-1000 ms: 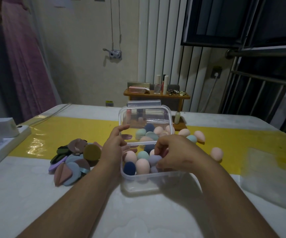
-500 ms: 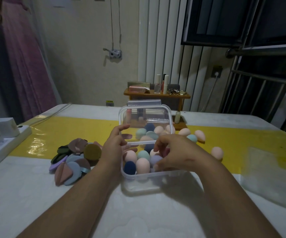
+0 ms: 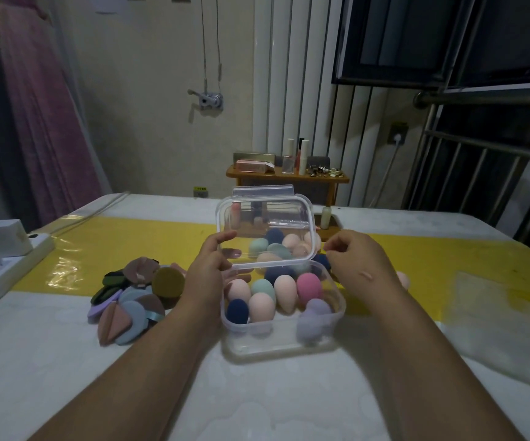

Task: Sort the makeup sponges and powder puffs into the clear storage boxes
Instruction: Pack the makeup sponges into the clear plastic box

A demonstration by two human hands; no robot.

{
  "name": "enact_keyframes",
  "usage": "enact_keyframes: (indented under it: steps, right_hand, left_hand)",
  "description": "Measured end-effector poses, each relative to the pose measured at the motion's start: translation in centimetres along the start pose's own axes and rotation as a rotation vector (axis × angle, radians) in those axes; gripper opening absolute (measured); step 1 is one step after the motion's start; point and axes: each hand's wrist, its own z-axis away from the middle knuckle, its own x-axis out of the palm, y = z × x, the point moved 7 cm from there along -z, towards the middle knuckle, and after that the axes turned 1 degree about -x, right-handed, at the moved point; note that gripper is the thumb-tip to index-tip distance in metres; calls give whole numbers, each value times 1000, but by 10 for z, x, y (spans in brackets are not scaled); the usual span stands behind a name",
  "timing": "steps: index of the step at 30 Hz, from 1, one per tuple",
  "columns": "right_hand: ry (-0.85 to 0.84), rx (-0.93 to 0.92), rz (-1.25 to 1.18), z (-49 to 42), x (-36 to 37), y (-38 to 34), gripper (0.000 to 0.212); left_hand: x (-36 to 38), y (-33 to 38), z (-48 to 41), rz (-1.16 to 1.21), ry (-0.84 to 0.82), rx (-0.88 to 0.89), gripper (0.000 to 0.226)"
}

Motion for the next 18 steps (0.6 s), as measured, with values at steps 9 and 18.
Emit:
enact_keyframes:
  steps: [9,18]
  right_hand:
    - [-48,391,426,-3,-6,46,51]
    - [-103,453,436,-6,5,62,48]
  left_hand:
    - [-2,0,0,-23,2,7,52]
    - [-1,0,0,-24,-3,16,51]
